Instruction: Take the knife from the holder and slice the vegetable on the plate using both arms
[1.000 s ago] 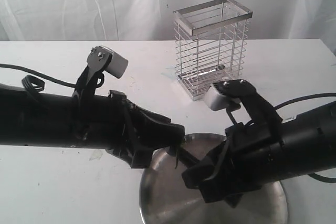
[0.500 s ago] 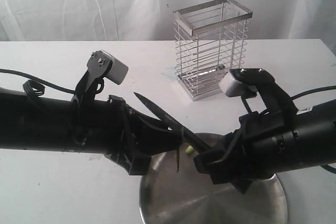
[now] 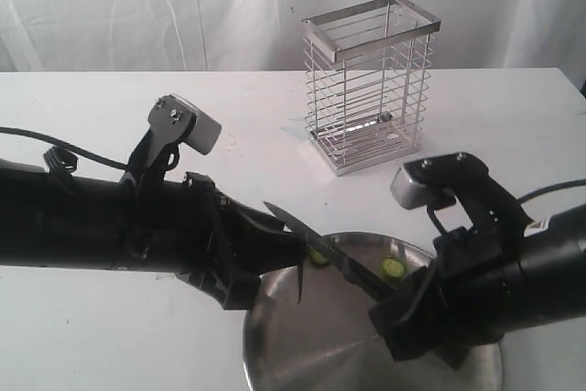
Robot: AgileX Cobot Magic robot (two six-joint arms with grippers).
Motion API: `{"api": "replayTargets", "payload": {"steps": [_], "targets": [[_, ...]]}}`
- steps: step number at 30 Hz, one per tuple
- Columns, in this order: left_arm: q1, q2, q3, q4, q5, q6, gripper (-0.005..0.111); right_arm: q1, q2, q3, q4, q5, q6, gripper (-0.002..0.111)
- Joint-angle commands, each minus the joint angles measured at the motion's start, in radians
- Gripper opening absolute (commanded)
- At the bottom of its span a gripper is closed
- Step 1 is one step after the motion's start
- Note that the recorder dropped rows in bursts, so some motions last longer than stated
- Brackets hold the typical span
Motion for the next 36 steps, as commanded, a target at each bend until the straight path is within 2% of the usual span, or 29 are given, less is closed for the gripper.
{"api": "replayTargets", "payload": {"steps": [1,4,6,15,18,20,23,27,29,31,36], "targets": [[-0.004,0.055,0.025,-0.021,0.014,0.020,0.006,-0.005,-0.007,0.050,-0.058,-0.048,0.049,0.000],[-0.004,0.128,0.018,-0.021,0.046,0.023,0.020,-0.005,-0.007,0.064,-0.058,-0.100,0.058,0.000],[-0.004,0.175,0.009,-0.021,0.046,0.023,0.025,-0.005,0.001,0.067,-0.058,-0.115,0.067,0.000],[-0.004,0.328,-0.066,-0.021,0.130,0.031,0.028,-0.005,0.114,0.067,-0.062,-0.137,0.068,0.000],[-0.004,0.339,-0.080,-0.021,0.122,0.038,0.038,-0.005,0.152,0.067,-0.062,-0.152,0.068,0.000],[-0.004,0.339,-0.085,-0.021,0.105,0.038,0.048,-0.005,0.177,0.067,-0.062,-0.159,0.068,0.004],[-0.004,0.339,-0.085,-0.021,0.099,0.038,0.060,-0.005,0.221,0.067,-0.058,-0.179,0.068,0.017],[-0.004,0.339,-0.085,-0.021,0.099,0.038,0.060,-0.005,0.266,0.067,-0.046,-0.205,0.068,0.038],[-0.004,0.339,-0.085,-0.021,0.109,0.038,0.060,-0.002,0.269,0.067,-0.041,-0.210,0.063,0.044],[-0.004,0.337,-0.085,-0.021,0.133,0.038,0.060,-0.002,0.264,0.067,-0.026,-0.214,0.051,0.047],[-0.004,0.306,-0.085,-0.021,0.150,0.035,0.060,-0.002,0.190,0.067,-0.019,-0.193,0.049,0.048]]}}
